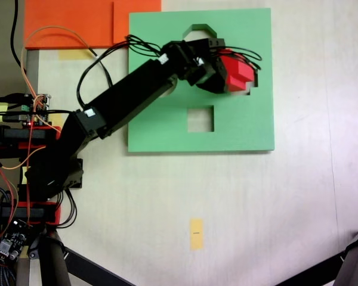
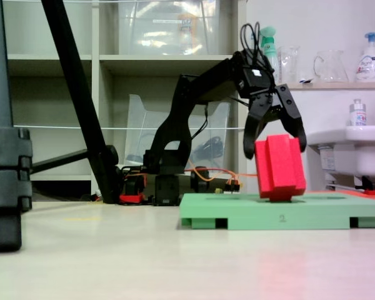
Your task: Put the cross columnar block into the corresponding hole
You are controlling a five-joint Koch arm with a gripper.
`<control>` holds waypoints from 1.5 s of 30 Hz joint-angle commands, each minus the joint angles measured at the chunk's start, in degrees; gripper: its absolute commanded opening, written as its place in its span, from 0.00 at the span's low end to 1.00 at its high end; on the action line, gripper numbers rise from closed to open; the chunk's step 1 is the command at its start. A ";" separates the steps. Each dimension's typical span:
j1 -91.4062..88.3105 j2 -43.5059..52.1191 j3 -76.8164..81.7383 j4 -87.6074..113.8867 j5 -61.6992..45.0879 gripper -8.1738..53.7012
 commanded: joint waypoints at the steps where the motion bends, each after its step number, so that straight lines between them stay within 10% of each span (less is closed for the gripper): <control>1: -0.35 2.81 -2.81 1.58 0.35 0.49; 42: 2.99 -12.04 -14.15 -0.09 -1.76 0.49; 45: 3.34 -13.80 -15.29 -0.18 -8.17 0.64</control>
